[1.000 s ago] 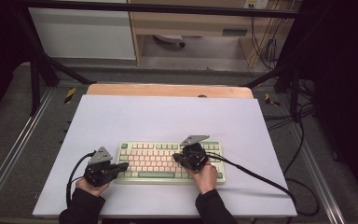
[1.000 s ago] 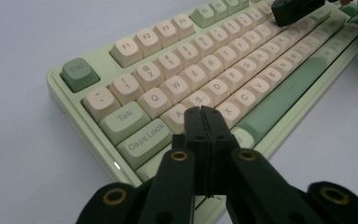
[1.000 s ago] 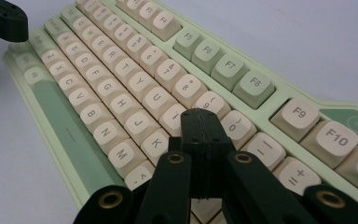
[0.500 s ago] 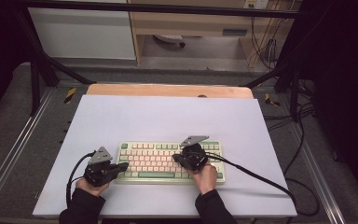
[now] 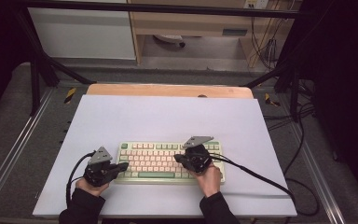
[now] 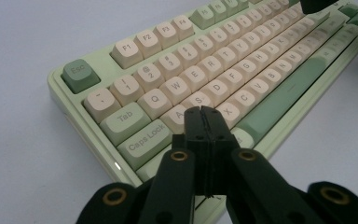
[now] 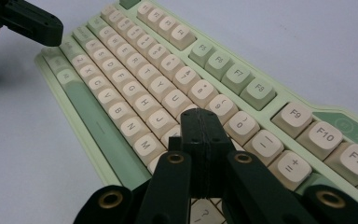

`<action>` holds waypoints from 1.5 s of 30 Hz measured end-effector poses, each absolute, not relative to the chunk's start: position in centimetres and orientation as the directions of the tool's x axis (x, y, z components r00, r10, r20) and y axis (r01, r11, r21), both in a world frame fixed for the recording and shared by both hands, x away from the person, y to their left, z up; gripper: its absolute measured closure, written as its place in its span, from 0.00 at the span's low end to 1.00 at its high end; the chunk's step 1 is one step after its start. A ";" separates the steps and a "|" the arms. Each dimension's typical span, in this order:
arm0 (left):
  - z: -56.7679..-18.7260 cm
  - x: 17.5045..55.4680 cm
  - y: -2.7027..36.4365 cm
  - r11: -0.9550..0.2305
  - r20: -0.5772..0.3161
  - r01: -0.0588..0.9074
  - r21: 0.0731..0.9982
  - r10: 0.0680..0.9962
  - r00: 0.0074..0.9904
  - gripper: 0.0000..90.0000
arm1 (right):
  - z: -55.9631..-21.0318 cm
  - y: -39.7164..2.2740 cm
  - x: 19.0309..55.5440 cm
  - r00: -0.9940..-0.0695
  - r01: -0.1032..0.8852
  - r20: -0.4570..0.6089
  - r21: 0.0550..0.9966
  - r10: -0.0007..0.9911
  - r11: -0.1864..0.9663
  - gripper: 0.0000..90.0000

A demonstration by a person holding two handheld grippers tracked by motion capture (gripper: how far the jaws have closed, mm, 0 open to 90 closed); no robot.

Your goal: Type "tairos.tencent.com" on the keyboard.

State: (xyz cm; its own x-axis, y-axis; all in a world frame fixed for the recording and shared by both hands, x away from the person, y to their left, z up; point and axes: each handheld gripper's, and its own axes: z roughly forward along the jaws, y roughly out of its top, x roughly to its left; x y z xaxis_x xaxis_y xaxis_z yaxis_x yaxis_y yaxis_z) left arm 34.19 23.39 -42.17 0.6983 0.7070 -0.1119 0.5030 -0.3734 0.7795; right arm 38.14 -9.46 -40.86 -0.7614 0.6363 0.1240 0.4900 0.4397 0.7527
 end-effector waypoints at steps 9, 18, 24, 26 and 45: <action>-42.1 34.2 23.4 -0.374 -0.110 0.501 0.780 0.707 0.699 0.99 | -40.5 -9.4 37.3 -0.772 0.484 0.134 0.757 0.622 0.438 1.00; -42.1 34.2 23.4 -0.374 -0.109 0.500 0.781 0.707 0.699 1.00 | -40.9 -8.6 37.0 -0.786 0.482 0.146 0.753 0.600 0.448 1.00; -42.1 34.2 23.4 -0.374 -0.110 0.501 0.780 0.707 0.699 1.00 | -41.6 -8.2 37.0 -0.789 0.486 0.156 0.749 0.594 0.450 1.00; -42.1 34.2 23.4 -0.374 -0.109 0.501 0.781 0.707 0.699 0.99 | -41.8 -8.1 36.9 -0.789 0.491 0.164 0.748 0.592 0.447 1.00; -42.1 34.2 23.3 -0.375 -0.109 0.500 0.781 0.707 0.699 1.00 | -43.3 -7.0 37.0 -0.800 0.487 0.164 0.740 0.577 0.465 1.00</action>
State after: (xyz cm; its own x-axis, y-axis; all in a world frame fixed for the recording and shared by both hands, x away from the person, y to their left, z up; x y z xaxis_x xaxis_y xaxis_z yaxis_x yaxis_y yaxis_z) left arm 34.16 23.33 -42.13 0.6990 0.7068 -0.1090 0.5004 -0.3745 0.7806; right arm 36.99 -7.03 -43.29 -0.8003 0.5767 0.1640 0.4866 0.4649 0.7397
